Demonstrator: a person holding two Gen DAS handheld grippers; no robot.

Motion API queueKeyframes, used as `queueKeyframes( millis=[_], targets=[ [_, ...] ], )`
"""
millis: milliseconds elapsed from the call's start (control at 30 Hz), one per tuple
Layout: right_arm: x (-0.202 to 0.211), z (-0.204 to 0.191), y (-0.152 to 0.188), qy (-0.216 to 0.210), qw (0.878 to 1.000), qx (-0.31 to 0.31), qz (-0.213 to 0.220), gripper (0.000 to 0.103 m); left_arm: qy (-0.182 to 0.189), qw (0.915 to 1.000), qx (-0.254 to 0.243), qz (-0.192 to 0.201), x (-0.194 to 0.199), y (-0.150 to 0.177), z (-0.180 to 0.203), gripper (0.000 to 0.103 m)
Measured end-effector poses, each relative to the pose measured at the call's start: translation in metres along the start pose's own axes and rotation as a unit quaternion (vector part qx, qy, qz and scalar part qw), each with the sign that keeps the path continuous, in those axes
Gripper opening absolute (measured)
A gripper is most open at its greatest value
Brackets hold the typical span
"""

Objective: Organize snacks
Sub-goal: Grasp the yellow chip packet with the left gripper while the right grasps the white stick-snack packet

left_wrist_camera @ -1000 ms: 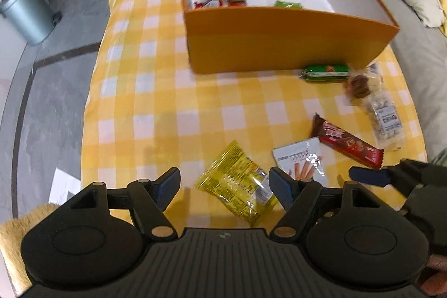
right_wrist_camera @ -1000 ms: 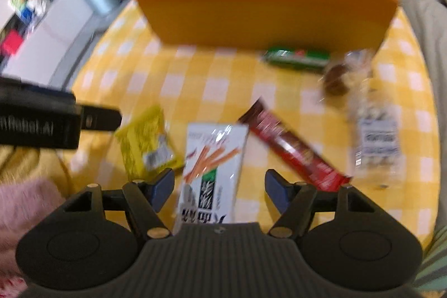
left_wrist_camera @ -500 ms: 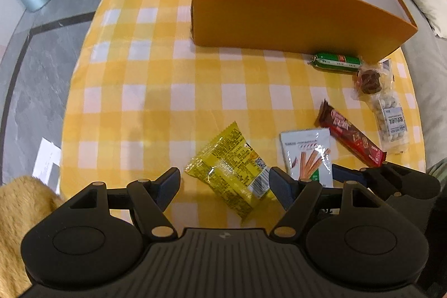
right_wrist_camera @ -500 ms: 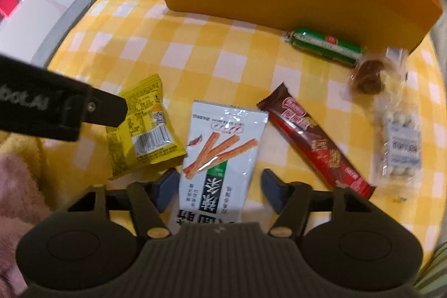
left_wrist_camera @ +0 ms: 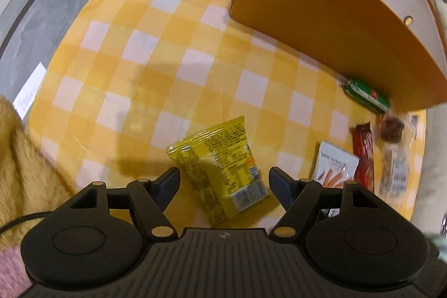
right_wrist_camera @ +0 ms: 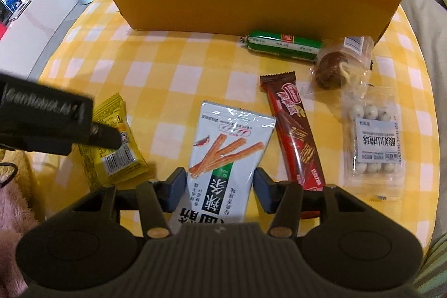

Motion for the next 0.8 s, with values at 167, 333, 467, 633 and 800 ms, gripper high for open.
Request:
queueKeyframes(
  millis=[167,333,467,633,800],
  targets=[
    [0.001,0.004,0.000,-0.008,1.000,-0.005,0.007,0.053,-0.026,0.9996,0.010,-0.001,-0.012,0.003,0.002,0.085],
    [0.003,0.009,0.002,-0.019,1.000,-0.018,0.008,0.054,-0.045,0.9990,-0.006,0.001,-0.017,0.004,0.007,0.089],
    [0.002,0.009,0.001,-0.023,0.999,-0.023,0.008,0.057,-0.060,0.9976,-0.034,-0.003,-0.020,0.007,0.011,0.084],
    [0.001,0.004,0.001,-0.026,0.999,-0.020,0.009,0.063,-0.062,0.9962,-0.061,-0.001,-0.021,0.009,0.013,0.069],
    [0.001,-0.002,0.003,-0.006,1.000,0.007,0.014,0.064,-0.055,0.9939,-0.096,-0.003,-0.019,0.014,0.012,0.067]
  ],
)
Point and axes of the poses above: each gripper's, at about its wrist camera, not at the fingertips, and x roughly against the way its jaws point, z to its right, y to its underside, the point moved 8 cm from there along -x, roughly the way its jaws point, and after that the axes turned 12 degrees about y, right-handed, at the moved point
